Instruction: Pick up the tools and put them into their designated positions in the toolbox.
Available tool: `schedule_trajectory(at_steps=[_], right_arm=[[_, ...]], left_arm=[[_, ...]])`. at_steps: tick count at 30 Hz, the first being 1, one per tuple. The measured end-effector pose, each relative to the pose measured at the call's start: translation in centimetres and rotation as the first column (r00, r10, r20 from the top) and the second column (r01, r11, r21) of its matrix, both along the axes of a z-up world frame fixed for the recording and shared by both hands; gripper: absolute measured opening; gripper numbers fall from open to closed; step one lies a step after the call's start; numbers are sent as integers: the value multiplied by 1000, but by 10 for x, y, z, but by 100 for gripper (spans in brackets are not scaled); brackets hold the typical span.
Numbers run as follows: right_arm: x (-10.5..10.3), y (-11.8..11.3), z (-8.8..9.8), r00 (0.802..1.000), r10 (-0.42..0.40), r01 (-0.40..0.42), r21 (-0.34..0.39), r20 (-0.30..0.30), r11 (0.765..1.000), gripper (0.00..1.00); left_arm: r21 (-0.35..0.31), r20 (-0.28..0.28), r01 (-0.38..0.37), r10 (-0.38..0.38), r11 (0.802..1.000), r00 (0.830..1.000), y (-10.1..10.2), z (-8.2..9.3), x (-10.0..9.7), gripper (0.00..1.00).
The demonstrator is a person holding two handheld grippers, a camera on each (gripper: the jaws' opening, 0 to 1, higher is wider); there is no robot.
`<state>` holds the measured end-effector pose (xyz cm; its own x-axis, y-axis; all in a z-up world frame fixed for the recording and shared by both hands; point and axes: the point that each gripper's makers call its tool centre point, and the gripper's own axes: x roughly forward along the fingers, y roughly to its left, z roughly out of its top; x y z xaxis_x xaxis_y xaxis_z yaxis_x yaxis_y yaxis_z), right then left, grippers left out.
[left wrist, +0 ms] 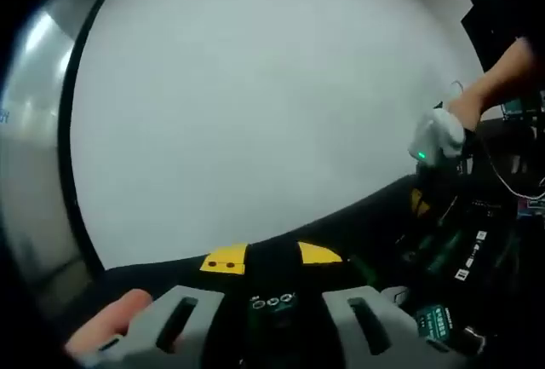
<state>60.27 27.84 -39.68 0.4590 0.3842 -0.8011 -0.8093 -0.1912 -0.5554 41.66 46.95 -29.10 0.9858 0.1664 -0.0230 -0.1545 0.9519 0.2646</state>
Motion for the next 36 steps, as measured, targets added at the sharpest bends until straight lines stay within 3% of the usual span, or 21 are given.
schedule_trajectory(at_steps=[2, 3, 4, 5, 7, 8, 9, 10, 12, 14, 16, 18, 20, 22, 23, 25, 26, 32, 33, 35, 36], right_arm=[[15, 3, 21, 990, -121, 111, 141, 69, 984, 0], [18, 6, 33, 980, -173, 145, 242, 97, 959, 0], [21, 9, 45, 968, -238, 192, 371, 83, 909, 0], [19, 7, 50, 948, -317, 269, 478, 21, 836, 0], [13, 5, 50, 901, -404, 402, 651, -156, 644, 0], [13, -4, 42, 885, -436, 420, 689, -165, 591, 0], [17, -11, 33, 878, -460, 411, 698, -131, 587, 0], [18, -16, 23, 879, -469, 396, 681, -86, 617, 0], [20, -21, 3, 878, -470, 401, 676, -91, 618, 0], [16, -23, 12, 876, -480, 366, 724, -55, 584, 0], [14, -22, 9, 893, -449, 322, 722, -18, 612, 0], [21, -22, 7, 890, -456, 330, 730, -28, 599, 0], [29, -21, 6, 882, -461, 377, 738, -101, 559, 0], [20, -25, 18, 879, -468, 356, 786, -96, 506, 0], [20, -26, 6, 871, -469, 405, 756, -147, 514, 0], [23, -25, 5, 875, -467, 385, 770, -129, 508, 0], [22, -23, -2, 878, -462, 388, 745, -121, 542, 0], [16, -27, 6, 888, -456, 319, 792, -58, 521, 0], [11, -29, 6, 887, -461, 313, 777, -33, 546, 0], [11, -30, 5, 883, -461, 348, 780, -87, 520, 0], [10, -30, 3, 883, -440, 389, 781, -165, 489, 0]], left_arm=[[2, -4, 3, -3, 1000, 1000, -1, -1, 0, 20], [3, -6, 5, -5, 1000, 1000, -1, -1, 0, 20], [3, -6, 6, -6, 1000, 1000, -1, -1, 0, 20], [2, -4, 8, -8, 1000, 1000, -2, -1, 0, 20], [-6, 1, 14, -14, 1000, 1000, -3, 0, 0, 20], [-9, 2, 15, -15, 1000, 1000, -3, 0, 0, 20], [-11, 1, 17, -17, 1000, 1000, -3, 0, 0, 20], [-11, 0, 19, -19, 1000, 1000, -3, -1, 1, 20], [-12, -3, 30, -30, 999, 1000, -5, -2, 2, 20], [-10, -8, 36, -36, 999, 999, -6, -3, 2, 20], [-3, -11, 38, -38, 999, 999, -7, -4, 2, 20], [3, -21, 40, -40, 999, 999, -9, -6, 3, 20], [10, -37, 42, -42, 999, 998, -10, -10, 5, 20], [23, -53, 44, -42, 999, 998, -12, -13, 6, 20], [28, -58, 45, -43, 999, 997, -12, -14, 6, 20], [37, -65, 46, -44, 998, 997, -14, -16, 6, 20], [42, -68, 47, -45, 998, 997, -14, -16, 7, 20], [50, -80, 41, -36, 998, 996, -12, -19, 7, 20], [50, -83, 38, -34, 998, 996, -12, -20, 7, 20], [53, -83, 34, -30, 998, 996, -10, -20, 7, 20], [52, -77, 33, -29, 998, 997, -10, -18, 6, 20]])
